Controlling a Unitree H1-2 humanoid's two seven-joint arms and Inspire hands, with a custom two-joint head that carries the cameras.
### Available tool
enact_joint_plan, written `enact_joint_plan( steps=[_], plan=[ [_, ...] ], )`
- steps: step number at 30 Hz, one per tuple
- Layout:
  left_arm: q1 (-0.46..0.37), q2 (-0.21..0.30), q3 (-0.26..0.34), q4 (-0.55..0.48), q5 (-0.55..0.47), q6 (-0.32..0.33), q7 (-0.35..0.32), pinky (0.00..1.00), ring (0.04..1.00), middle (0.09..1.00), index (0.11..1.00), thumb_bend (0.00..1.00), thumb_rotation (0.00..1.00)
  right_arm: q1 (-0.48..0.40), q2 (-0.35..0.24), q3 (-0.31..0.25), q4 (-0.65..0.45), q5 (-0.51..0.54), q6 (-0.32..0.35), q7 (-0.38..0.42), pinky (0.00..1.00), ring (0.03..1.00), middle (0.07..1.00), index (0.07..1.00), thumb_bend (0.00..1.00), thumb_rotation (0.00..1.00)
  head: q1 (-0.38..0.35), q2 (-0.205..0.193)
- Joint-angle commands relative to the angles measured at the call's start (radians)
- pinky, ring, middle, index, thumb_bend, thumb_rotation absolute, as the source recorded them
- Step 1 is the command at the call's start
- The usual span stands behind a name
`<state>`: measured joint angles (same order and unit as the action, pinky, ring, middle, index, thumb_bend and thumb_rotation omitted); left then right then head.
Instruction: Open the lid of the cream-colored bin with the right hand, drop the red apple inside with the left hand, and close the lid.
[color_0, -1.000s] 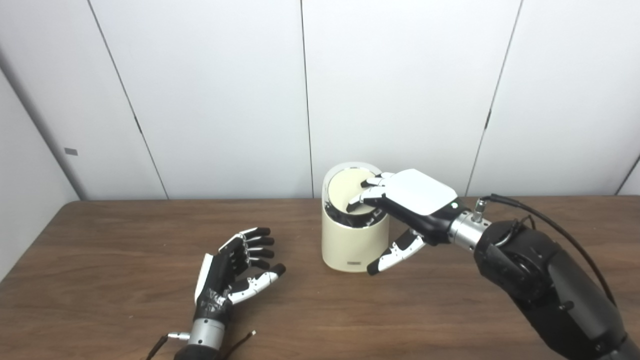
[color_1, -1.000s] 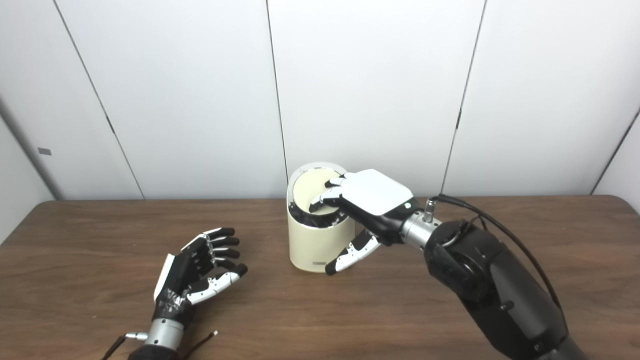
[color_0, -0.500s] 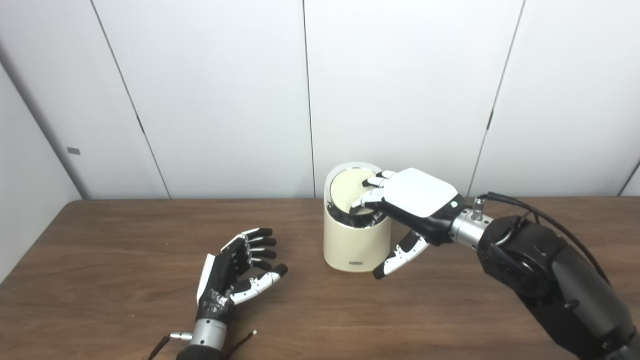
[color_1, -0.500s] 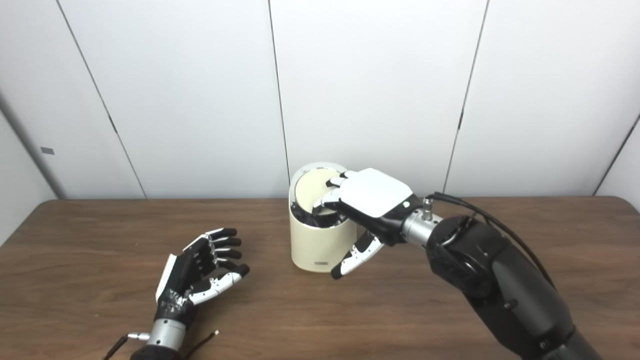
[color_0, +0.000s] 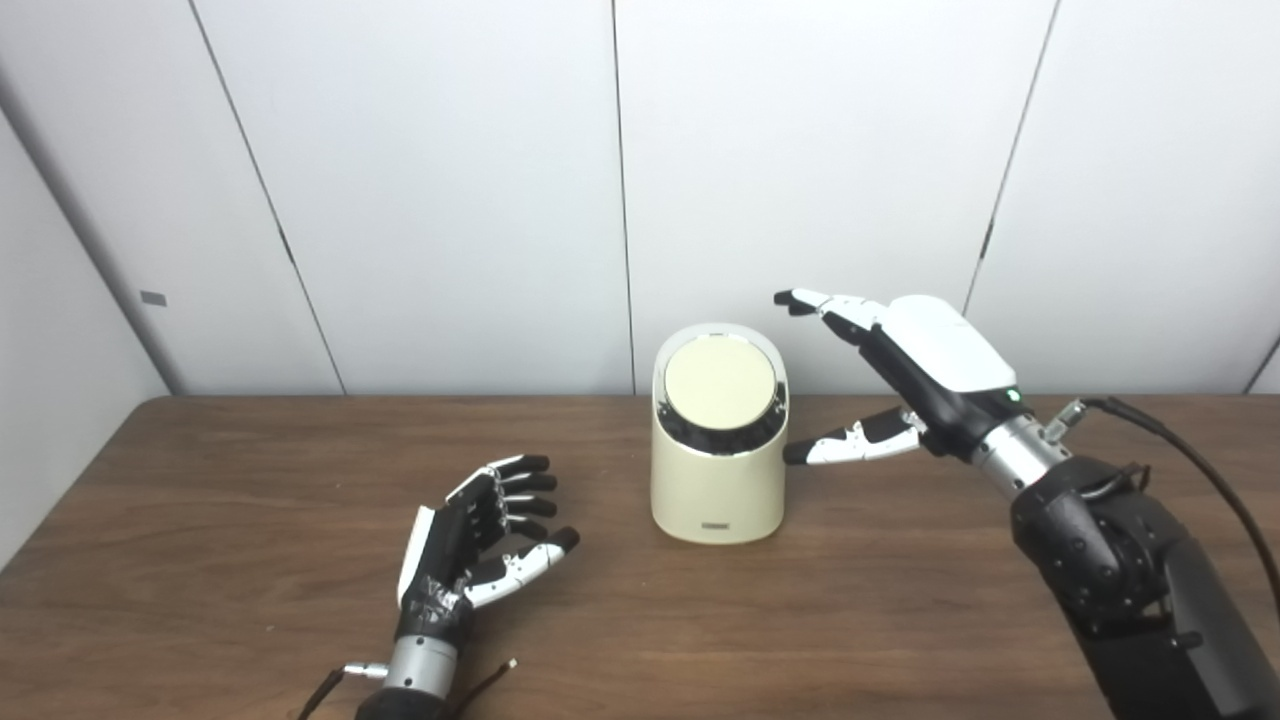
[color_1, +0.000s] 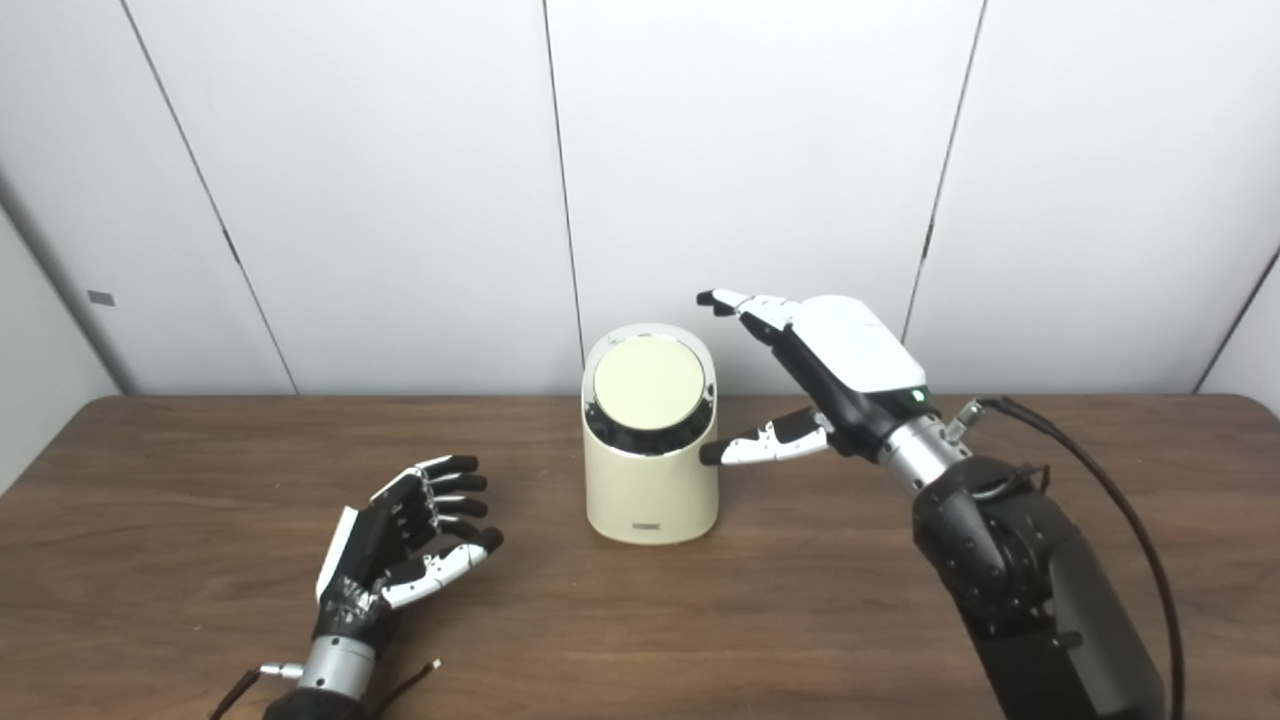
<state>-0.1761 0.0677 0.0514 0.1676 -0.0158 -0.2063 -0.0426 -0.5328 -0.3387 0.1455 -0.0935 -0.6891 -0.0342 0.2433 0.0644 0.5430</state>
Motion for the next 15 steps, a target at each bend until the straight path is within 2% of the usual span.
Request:
enact_joint_plan(
  steps=[1, 2, 6, 9, 15],
  plan=[
    [0.040, -0.012, -0.008, 0.026, -0.012, -0.014, -0.002, 0.52, 0.612, 0.681, 0.726, 0.65, 0.00, 0.013, 0.006, -0.056, 0.010, 0.091, -0.003, -0.048, 0.72, 0.862, 0.891, 0.912, 0.68, 0.37, 0.001, 0.002],
    [0.040, -0.011, -0.008, 0.022, -0.011, -0.011, -0.003, 0.52, 0.613, 0.682, 0.727, 0.65, 0.00, 0.031, 0.006, -0.070, 0.013, 0.117, 0.008, -0.043, 0.72, 0.869, 0.902, 0.926, 0.68, 0.33, 0.001, 0.002],
    [0.038, -0.010, -0.006, 0.015, -0.018, -0.002, -0.008, 0.53, 0.614, 0.680, 0.722, 0.66, 0.00, 0.095, 0.007, -0.102, 0.021, 0.171, 0.064, -0.037, 0.70, 0.870, 0.914, 0.936, 0.71, 0.33, 0.000, 0.002],
    [0.037, -0.009, -0.005, 0.014, -0.017, -0.005, -0.007, 0.52, 0.612, 0.679, 0.720, 0.66, 0.00, 0.127, 0.005, -0.109, 0.042, 0.193, 0.051, -0.054, 0.67, 0.845, 0.900, 0.919, 0.75, 0.32, -0.001, 0.001],
    [0.041, -0.009, -0.004, 0.002, -0.010, 0.003, -0.002, 0.53, 0.613, 0.678, 0.717, 0.66, 0.00, 0.172, -0.008, -0.118, 0.066, 0.270, -0.019, -0.067, 0.70, 0.833, 0.882, 0.908, 0.77, 0.27, -0.005, 0.000]
  ],
)
